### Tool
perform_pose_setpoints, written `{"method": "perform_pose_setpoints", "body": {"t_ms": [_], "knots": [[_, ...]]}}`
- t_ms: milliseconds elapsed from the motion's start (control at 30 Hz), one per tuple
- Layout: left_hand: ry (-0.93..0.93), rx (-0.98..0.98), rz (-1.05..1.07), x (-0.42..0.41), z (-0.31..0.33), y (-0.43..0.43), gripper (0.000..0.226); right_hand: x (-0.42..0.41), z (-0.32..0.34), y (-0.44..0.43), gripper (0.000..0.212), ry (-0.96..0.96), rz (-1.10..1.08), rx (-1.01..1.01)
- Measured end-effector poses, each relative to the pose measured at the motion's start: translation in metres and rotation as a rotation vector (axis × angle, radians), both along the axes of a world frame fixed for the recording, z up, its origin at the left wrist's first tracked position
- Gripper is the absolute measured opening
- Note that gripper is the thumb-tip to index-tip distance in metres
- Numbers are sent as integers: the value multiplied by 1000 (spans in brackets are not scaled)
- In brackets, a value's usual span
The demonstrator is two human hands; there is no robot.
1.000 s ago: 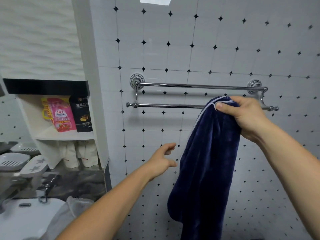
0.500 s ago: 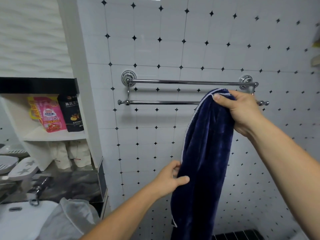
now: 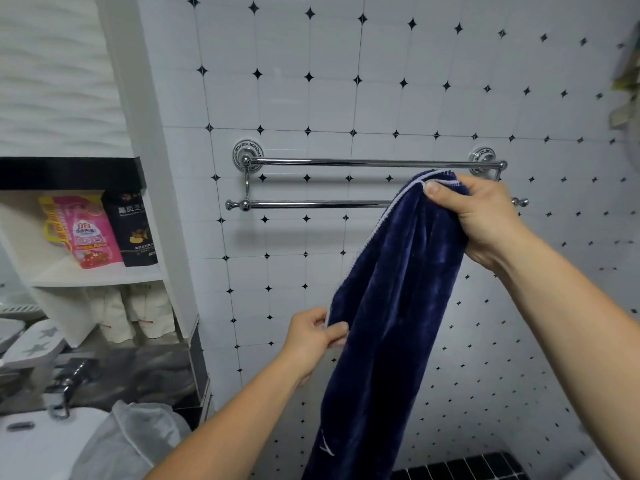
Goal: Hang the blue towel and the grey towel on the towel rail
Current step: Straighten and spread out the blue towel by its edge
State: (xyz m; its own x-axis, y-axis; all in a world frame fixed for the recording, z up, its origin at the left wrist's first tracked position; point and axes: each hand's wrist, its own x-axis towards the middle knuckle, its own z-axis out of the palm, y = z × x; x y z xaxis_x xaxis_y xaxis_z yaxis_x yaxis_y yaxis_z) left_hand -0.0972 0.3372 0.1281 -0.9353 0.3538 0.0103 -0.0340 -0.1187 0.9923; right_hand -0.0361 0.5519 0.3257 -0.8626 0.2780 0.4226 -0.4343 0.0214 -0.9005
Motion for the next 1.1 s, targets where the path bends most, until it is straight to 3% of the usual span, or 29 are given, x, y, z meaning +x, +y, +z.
{"method": "perform_pose_setpoints", "body": {"t_ms": [167,300,367,500,600,700,833,1100], "knots": [[-21,-7,103,-23,20,-47,5,1,-10,22,12,-52,-140,-42],[155,-204,223,-36,56,-79,23,-5,-27,36,10,-160,-221,-96],[170,-136,247,-38,78,-84,28,-12,-35,37,11,-198,-265,-128],[26,127,126,-26,109,-64,28,-28,-44,31,13,-263,-389,-246],[-7,187,118,-14,122,-36,26,-37,-46,17,21,-303,-415,-398],[97,96,143,-2,132,-6,20,-43,-49,-12,21,-341,-346,-383],[172,74,140,10,137,21,20,-39,-51,-59,20,-333,-179,-209],[235,9,152,14,121,1,19,-22,-50,-86,9,-352,-41,-101]]}}
